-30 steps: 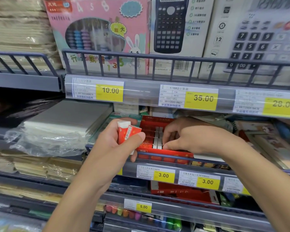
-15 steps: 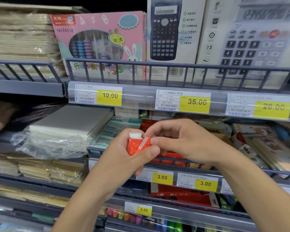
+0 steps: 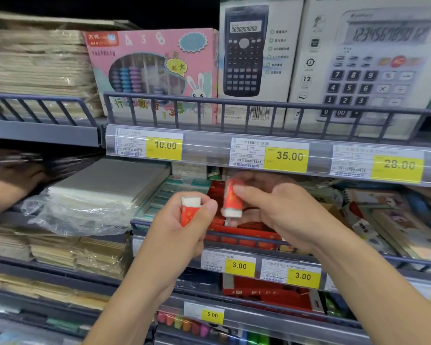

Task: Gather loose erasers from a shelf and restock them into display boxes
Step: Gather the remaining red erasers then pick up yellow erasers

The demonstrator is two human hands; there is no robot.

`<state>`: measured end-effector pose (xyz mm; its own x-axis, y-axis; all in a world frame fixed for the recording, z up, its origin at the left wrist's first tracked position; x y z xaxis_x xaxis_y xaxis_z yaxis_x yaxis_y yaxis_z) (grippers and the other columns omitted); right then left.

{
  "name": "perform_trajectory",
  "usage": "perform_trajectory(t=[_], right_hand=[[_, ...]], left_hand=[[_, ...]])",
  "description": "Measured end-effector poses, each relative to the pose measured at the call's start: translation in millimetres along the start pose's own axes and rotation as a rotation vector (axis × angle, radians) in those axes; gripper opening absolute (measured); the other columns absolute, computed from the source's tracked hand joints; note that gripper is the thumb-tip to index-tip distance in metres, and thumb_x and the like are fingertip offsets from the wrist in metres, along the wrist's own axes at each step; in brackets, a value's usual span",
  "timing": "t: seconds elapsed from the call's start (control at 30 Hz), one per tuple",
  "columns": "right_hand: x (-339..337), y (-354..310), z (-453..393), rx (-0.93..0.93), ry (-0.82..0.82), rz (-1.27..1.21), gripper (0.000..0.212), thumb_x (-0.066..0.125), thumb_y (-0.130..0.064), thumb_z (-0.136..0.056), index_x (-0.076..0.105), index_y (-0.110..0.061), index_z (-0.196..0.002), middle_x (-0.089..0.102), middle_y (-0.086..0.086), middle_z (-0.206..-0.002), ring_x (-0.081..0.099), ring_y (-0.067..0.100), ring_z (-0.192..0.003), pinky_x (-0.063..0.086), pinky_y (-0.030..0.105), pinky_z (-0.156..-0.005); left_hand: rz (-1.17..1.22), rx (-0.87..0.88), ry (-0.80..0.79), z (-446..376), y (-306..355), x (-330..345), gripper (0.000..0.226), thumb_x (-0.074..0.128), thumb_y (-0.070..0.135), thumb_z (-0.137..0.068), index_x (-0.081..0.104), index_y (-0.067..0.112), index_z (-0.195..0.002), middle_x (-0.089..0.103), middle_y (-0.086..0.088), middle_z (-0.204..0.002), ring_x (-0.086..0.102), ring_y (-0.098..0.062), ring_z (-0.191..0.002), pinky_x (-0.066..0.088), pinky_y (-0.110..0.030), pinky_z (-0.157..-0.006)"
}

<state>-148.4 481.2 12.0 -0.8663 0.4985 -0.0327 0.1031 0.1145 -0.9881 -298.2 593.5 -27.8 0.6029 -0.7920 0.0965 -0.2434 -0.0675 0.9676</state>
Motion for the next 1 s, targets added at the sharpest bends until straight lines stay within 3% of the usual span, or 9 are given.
perform_trajectory(t=[0.07,0.13,0.23,0.33,0.43,0.5,0.67,0.87,1.0], right_hand=[[-12,3,-7,0.075,0.110,0.102,0.021,0.067,-0.026,-0.096,0.068,-0.014,-0.113,0.075,0.008,-0.110,0.073,0.041,-0.084,0.053,0.046,-0.091],[-22,4,-15,0.154,0.168,0.247,0.025,0.067,-0.038,-0.094,0.070,-0.018,-0.109,0.077,0.007,-0.099,0.069,0.038,-0.076,0.048,0.043,-0.077],[-22,2,-28,0.199,0.086,0.705,0.035,0.063,-0.060,-0.089,0.070,-0.026,-0.093,0.071,-0.005,-0.085,0.059,0.017,-0.066,0.046,0.034,-0.068],[-7,2,-41,0.136,-0.029,0.868,0.016,0.067,-0.042,-0.093,0.060,-0.034,-0.105,0.064,-0.016,-0.103,0.063,0.009,-0.089,0.051,0.026,-0.082],[5,2,-47,0.060,-0.043,1.048,0.022,0.068,-0.039,-0.093,0.064,-0.036,-0.114,0.060,-0.017,-0.111,0.058,0.007,-0.100,0.043,0.021,-0.080],[7,5,-49,0.047,-0.065,1.167,0.031,0.066,-0.034,-0.095,0.064,-0.033,-0.125,0.055,-0.012,-0.117,0.054,0.010,-0.101,0.040,0.018,-0.077],[7,9,-52,0.033,-0.097,1.277,0.039,0.067,-0.038,-0.093,0.063,-0.032,-0.131,0.057,-0.006,-0.123,0.056,0.017,-0.113,0.045,0.027,-0.095],[6,13,-67,-0.028,0.050,1.296,0.022,0.065,-0.040,-0.091,0.064,-0.035,-0.112,0.066,-0.009,-0.114,0.058,0.015,-0.095,0.044,0.029,-0.075],[6,19,-75,-0.047,0.072,1.319,0.019,0.064,-0.038,-0.092,0.065,-0.036,-0.111,0.067,-0.008,-0.116,0.062,0.017,-0.100,0.043,0.029,-0.076]], left_hand=[[0.013,-0.023,0.048,-2,-2,-6,0.020,0.071,0.050,-0.089,0.072,0.032,-0.097,0.049,0.005,-0.065,0.039,-0.008,-0.053,0.037,-0.017,-0.046],[0.059,-0.044,0.090,-6,-4,-12,0.004,0.070,0.036,-0.097,0.072,0.033,-0.097,0.051,0.006,-0.066,0.041,-0.007,-0.054,0.037,-0.018,-0.045],[0.109,-0.069,0.116,-8,-6,-18,0.019,0.071,0.025,-0.089,0.068,0.026,-0.107,0.052,0.004,-0.069,0.042,-0.008,-0.057,0.035,-0.020,-0.045],[0.108,-0.066,0.124,-8,-4,-20,0.020,0.064,0.015,-0.091,0.062,0.019,-0.110,0.054,0.004,-0.071,0.044,-0.010,-0.064,0.034,-0.023,-0.047],[0.090,-0.098,0.105,-8,-5,-20,0.016,0.057,0.008,-0.098,0.060,0.018,-0.109,0.055,0.002,-0.073,0.046,-0.011,-0.063,0.036,-0.024,-0.049],[0.058,-0.110,0.058,-6,-5,-21,0.015,0.058,0.012,-0.100,0.060,0.020,-0.112,0.057,0.000,-0.073,0.046,-0.012,-0.059,0.040,-0.027,-0.055],[-0.015,-0.077,0.000,-5,-7,-25,0.011,0.066,0.028,-0.101,0.069,0.037,-0.106,0.070,0.001,-0.075,0.057,-0.016,-0.059,0.047,-0.035,-0.070],[-0.035,-0.071,-0.077,-4,-7,-25,0.022,0.075,0.052,-0.083,0.071,0.045,-0.104,0.076,-0.004,-0.084,0.062,-0.018,-0.060,0.053,-0.024,-0.062],[-0.056,-0.055,-0.089,-4,-6,-25,0.030,0.075,0.059,-0.076,0.071,0.046,-0.103,0.076,-0.002,-0.084,0.060,-0.016,-0.058,0.053,-0.022,-0.062]])
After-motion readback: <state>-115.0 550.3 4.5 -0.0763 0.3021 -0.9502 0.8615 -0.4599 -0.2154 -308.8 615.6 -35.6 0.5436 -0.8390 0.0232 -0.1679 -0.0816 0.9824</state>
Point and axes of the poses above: each hand's wrist, its own z-axis away from the middle knuckle, its own x-axis out of the palm, y = z × x, the point moved 4 cm from there along -z, towards the middle knuckle
